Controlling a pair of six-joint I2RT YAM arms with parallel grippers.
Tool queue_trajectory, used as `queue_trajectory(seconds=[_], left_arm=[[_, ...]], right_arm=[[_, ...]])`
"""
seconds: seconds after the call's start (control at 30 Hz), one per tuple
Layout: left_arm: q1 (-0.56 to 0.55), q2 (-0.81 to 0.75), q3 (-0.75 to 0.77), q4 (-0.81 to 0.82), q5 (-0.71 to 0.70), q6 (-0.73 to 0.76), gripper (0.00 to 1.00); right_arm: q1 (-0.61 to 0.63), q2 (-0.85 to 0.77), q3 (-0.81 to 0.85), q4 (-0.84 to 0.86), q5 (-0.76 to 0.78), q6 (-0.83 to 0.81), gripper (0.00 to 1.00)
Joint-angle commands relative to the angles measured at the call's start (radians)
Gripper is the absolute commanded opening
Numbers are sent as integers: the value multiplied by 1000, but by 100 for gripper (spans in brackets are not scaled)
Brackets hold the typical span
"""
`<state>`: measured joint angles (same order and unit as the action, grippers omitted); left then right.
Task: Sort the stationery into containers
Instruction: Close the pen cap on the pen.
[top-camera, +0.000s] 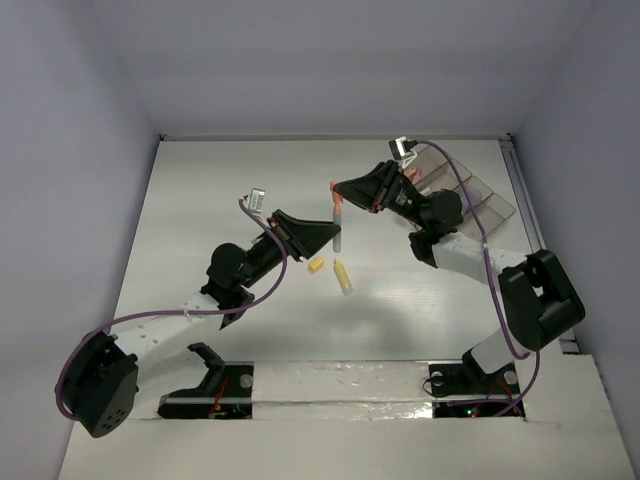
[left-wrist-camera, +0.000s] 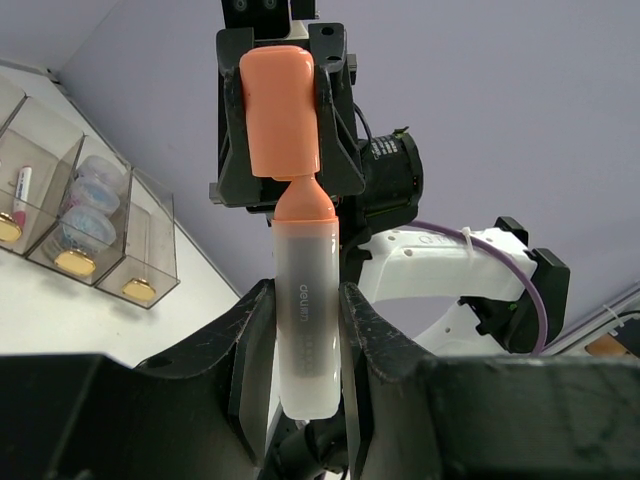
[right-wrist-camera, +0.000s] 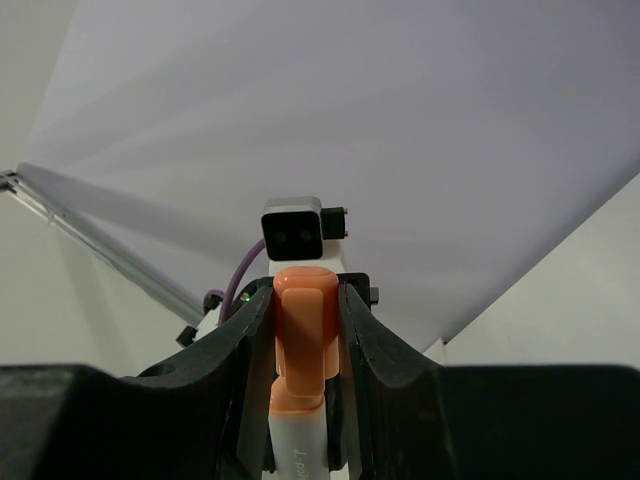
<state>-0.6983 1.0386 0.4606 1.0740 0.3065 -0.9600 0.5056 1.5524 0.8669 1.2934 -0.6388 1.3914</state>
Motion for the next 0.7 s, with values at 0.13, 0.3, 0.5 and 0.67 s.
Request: queue_trajectory(seconds=[0.13,0.3,0.5,0.67], left_arm=[[5,3,55,121,2,-2,0],[5,8,59,155,-18,0,0],[5,29,76,191,-21,6,0],[5,55,81,236,-20,-2,0]], right_arm=[[17,-44,-11,422,11,-40,22],[37,-83,-55,422,62,-110,22],[56,-132,-94,422,94,-157,22],[65,-146,-108,422,99,-183,23]])
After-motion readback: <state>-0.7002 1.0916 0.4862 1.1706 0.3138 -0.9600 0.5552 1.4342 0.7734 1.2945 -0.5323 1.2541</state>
